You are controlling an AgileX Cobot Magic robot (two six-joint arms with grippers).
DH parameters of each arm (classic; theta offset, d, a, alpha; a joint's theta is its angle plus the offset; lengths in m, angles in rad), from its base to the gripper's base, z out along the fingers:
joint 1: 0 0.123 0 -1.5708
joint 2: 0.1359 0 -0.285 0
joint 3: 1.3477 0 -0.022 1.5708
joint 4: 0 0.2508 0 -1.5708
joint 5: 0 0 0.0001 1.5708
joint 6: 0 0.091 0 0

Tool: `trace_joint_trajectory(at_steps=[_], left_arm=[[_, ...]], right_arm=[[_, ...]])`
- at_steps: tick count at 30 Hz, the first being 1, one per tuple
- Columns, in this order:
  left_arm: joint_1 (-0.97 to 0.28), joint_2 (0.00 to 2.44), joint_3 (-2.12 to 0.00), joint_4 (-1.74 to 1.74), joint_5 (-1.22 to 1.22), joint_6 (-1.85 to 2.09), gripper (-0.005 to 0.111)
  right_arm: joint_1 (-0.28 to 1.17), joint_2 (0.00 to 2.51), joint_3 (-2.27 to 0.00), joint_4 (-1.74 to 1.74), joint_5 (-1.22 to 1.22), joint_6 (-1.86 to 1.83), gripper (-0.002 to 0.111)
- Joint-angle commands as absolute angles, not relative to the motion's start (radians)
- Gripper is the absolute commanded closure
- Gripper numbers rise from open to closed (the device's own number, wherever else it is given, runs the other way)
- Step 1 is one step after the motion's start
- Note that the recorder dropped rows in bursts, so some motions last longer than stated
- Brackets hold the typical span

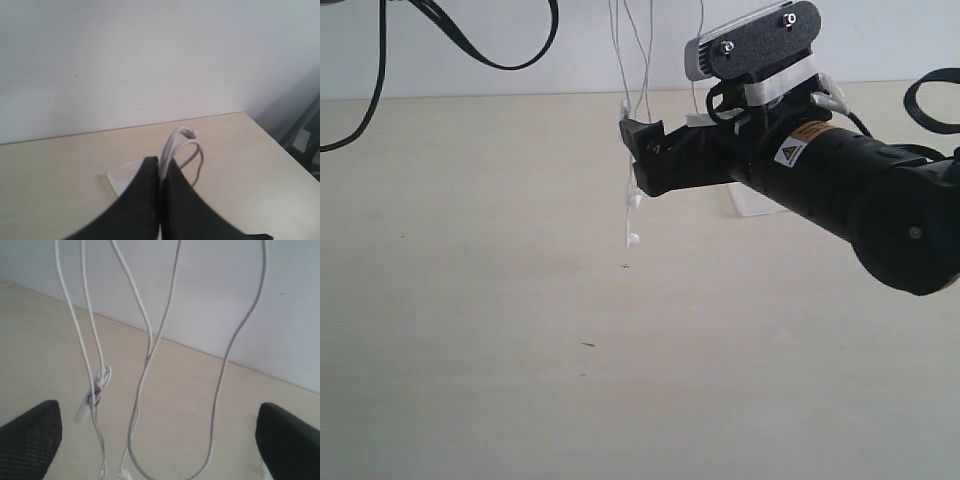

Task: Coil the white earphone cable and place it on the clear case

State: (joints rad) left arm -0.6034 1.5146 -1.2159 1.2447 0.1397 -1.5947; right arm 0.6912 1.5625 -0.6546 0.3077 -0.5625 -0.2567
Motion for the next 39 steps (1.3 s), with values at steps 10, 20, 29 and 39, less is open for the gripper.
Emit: trace_joint_trajectory(at_steps=[10, 20, 29, 39], left_arm=[[-0.609, 1.512, -1.224, 1.242, 0.064, -1.608, 0.107], [-0.609, 1.512, -1.224, 1.238, 0.049, -1.630, 0.107], [-0.609, 1.512, -1.224, 1.238, 0.046, -1.630, 0.107], [-0.609, 1.512, -1.224, 1.238, 0.009, -1.645, 0.107]], right_arm=[[0.691, 1.624, -0.667, 0.317, -0.774, -0.154, 0.006], [0.691, 1.648, -0.667, 0.304, -0.768, -0.152, 0.006], [0.691, 1.652, -0.667, 0.263, -0.769, -0.154, 0.006], [0.691, 1.653, -0.734, 0.263, -0.726, -0.154, 0.013]])
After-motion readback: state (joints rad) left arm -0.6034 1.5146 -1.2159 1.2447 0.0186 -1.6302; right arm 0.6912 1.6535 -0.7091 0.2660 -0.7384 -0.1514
